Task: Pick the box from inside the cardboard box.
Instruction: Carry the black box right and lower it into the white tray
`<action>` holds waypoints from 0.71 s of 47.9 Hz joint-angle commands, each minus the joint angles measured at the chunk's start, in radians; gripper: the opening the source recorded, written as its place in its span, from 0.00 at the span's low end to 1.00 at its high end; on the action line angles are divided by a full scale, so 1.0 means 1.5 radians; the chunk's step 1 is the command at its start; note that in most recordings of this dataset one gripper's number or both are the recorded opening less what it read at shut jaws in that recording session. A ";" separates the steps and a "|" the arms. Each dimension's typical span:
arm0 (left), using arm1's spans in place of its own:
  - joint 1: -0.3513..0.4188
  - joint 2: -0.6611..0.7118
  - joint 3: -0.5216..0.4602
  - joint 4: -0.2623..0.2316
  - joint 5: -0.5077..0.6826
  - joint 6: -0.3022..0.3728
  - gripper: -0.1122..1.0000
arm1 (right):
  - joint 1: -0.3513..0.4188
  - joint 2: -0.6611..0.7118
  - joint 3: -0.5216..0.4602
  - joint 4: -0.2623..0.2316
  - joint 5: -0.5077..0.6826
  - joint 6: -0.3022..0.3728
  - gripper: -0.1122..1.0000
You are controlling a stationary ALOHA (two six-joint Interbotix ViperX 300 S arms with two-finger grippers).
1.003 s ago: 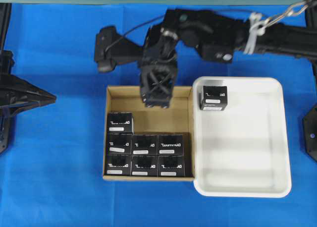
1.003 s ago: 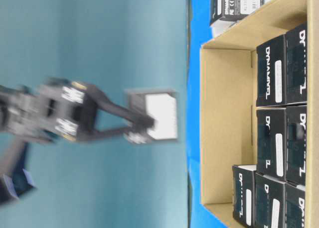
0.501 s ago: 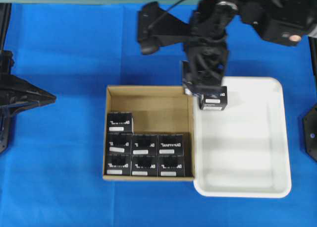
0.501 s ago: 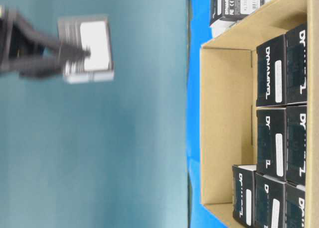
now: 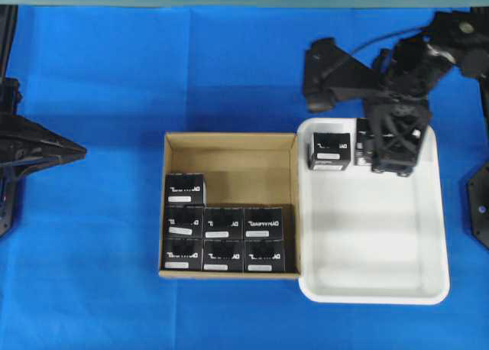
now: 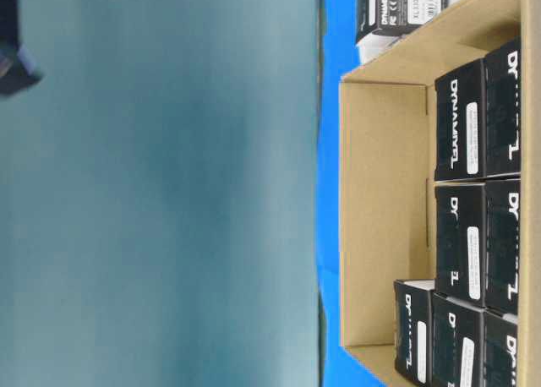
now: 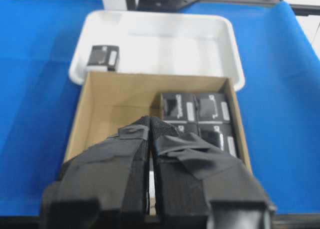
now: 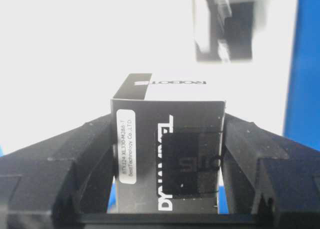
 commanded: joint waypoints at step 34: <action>0.000 0.001 -0.030 0.002 -0.003 -0.001 0.12 | -0.015 0.009 0.252 -0.072 -0.354 -0.089 0.69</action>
